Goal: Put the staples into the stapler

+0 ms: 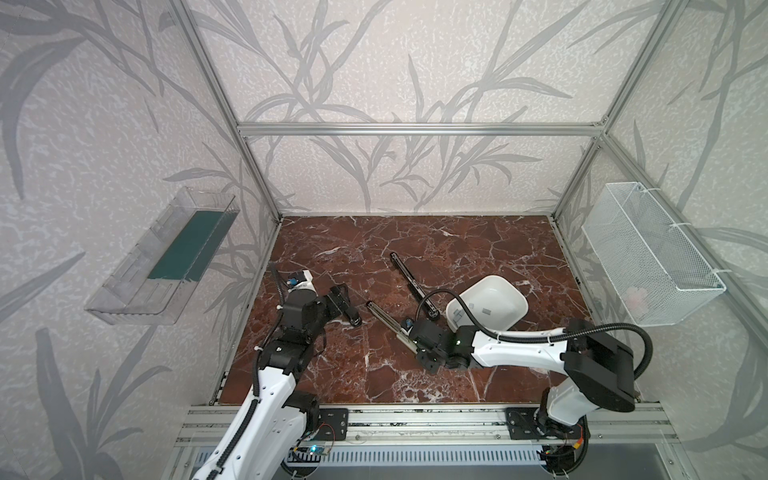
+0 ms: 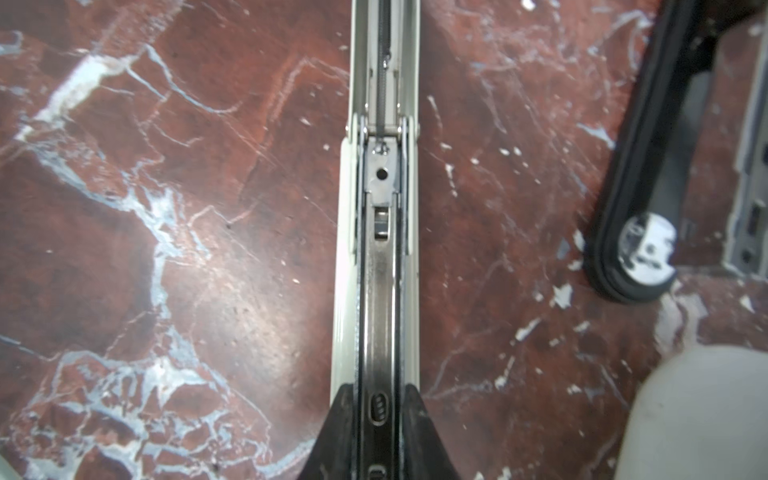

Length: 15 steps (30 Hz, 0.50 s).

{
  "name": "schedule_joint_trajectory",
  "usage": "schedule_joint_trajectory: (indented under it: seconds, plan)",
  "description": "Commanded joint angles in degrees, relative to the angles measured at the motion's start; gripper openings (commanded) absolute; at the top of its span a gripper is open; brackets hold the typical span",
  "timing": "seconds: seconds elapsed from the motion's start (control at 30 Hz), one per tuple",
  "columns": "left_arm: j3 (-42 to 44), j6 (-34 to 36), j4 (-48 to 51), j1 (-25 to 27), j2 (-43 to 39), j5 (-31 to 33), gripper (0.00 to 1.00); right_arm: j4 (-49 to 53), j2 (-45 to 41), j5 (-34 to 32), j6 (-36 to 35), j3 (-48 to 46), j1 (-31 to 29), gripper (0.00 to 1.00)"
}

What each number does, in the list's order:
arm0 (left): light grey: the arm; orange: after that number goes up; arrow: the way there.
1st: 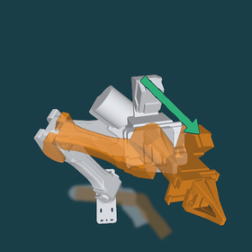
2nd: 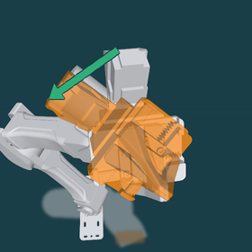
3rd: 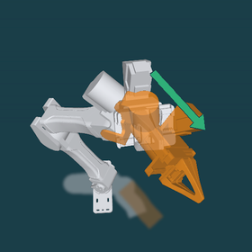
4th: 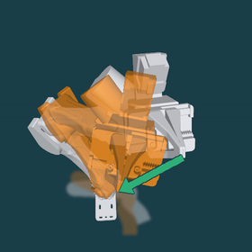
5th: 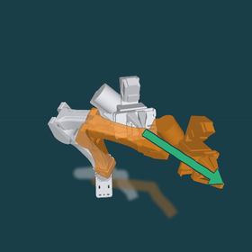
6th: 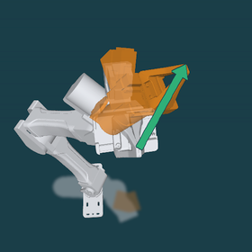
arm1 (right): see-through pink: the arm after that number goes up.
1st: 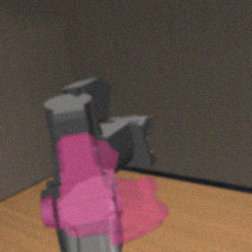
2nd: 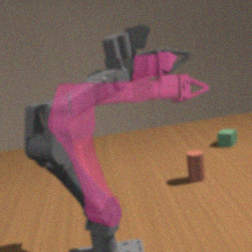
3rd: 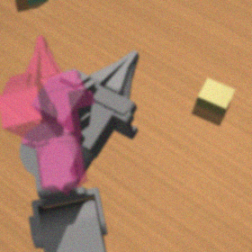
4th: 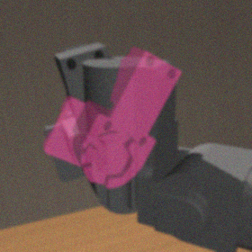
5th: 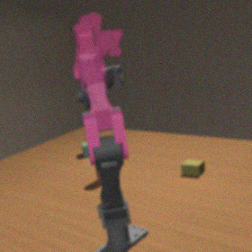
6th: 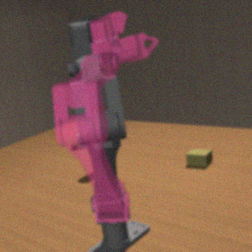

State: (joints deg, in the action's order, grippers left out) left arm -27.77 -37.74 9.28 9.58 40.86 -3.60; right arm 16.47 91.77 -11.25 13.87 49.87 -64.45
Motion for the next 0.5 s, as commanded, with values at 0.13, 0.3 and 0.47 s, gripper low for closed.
schedule_joint_trajectory:
  seconds: [0.13,0.3,0.47]
  plan:
    - [0.53,4.94,-6.38,0.89,2.54,-3.87,0.87,5.58,-14.07,-5.65,4.03,2.71,-0.03,0.42]
    - [-3.04,6.47,-10.94,7.74,7.72,2.8,0.87,11.73,-24.91,-11.69,7.41,2.96,7.93,0.4]
    - [-8.07,8.28,-13.56,15.9,14.56,8.41,0.87,20.5,-28.65,-11.11,10.32,0.44,19.7,0.37]
